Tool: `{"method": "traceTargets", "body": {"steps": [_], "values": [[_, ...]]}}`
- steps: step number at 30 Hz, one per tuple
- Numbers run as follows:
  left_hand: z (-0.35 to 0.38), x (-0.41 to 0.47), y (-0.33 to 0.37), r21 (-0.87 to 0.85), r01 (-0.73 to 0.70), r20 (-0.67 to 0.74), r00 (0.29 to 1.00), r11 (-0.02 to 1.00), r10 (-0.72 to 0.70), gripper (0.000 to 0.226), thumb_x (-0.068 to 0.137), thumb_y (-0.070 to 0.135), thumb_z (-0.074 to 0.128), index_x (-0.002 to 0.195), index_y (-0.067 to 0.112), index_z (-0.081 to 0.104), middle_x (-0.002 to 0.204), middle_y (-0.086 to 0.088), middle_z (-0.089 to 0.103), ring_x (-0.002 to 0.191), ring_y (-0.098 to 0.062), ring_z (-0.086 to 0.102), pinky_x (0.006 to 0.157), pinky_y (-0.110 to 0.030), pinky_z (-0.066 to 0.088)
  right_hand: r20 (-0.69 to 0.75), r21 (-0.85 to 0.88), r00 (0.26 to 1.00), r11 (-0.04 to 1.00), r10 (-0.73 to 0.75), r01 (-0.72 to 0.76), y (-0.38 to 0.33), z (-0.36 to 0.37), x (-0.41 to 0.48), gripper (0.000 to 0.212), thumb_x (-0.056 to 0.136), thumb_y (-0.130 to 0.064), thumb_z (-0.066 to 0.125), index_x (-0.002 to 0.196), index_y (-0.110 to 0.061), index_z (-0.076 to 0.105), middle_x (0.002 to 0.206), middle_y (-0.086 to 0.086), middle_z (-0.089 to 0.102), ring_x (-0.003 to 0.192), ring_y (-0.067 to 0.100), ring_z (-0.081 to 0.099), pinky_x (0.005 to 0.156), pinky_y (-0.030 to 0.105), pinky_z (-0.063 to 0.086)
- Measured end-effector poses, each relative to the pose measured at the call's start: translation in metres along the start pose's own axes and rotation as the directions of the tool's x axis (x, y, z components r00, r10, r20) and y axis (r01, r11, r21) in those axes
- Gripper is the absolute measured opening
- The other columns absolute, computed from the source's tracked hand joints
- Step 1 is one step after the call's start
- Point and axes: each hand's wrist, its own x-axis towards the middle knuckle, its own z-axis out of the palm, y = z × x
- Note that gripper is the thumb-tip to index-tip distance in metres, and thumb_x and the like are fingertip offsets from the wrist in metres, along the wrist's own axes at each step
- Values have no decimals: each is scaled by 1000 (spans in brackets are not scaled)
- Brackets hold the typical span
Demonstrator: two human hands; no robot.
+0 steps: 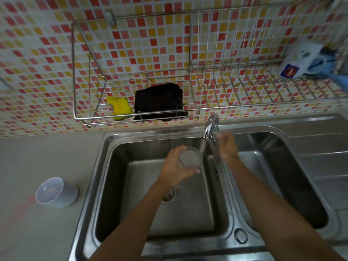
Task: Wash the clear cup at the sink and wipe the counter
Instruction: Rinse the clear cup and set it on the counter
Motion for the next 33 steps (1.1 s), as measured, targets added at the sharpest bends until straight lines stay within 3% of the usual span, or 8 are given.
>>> {"method": "traceTargets", "body": {"steps": [4,6,9,11,13,17,21,33], "values": [[-24,-30,-20,78,-1,-47,999,997,5,78,59,31,89,125,27,47,119,8,43,108,-5,45,86,-12,36,-86,-34,986,990,-142,139,19,5,-80,28,99,-36,46,114,-13,52,108,7,61,97,24,60,82,37,48],[-32,-46,-32,136,31,-38,999,990,-26,81,61,30,89,128,24,46,124,6,42,111,-8,44,89,-17,37,40,-96,988,983,-151,154,39,17,-129,38,97,-35,49,126,-12,53,121,7,61,108,22,59,90,34,46],[-41,-70,-56,239,79,15,996,968,-85,86,61,27,88,133,19,43,130,2,39,117,-15,46,94,-22,40,267,-227,960,963,-84,147,74,39,-192,69,91,-61,37,139,-11,45,137,9,55,126,25,52,104,32,37],[-46,-83,-71,361,88,48,992,928,-113,83,58,32,87,129,25,43,128,3,38,112,-21,50,96,-35,46,399,-386,917,907,1,167,93,50,-220,71,93,-58,35,148,-13,31,150,8,40,135,25,41,110,31,30],[-48,-95,-81,488,103,68,986,867,-155,82,57,38,84,127,29,42,127,3,38,110,-22,50,97,-45,46,460,-528,887,814,36,241,104,58,-234,68,97,-52,35,152,-14,21,157,5,28,140,24,34,113,33,27],[-46,-112,-95,673,94,80,977,734,-199,85,64,45,79,135,33,35,131,0,35,118,-22,44,104,-40,33,473,-614,881,726,23,310,105,62,-237,66,98,-50,34,152,-14,19,158,5,23,141,24,30,114,35,26],[-42,-118,-104,782,57,84,977,621,-196,84,65,40,79,135,33,33,131,-2,36,119,-23,41,104,-39,32,474,-682,880,646,32,344,103,64,-233,63,100,-46,29,152,-12,18,159,8,19,146,23,20,116,35,16],[-52,-125,-101,965,-200,213,975,171,-61,72,79,19,70,138,22,29,133,-14,36,119,-32,39,103,-45,32,511,-681,860,620,22,389,105,68,-232,59,102,-42,24,152,-13,16,160,5,16,148,19,10,117,36,13]]}}
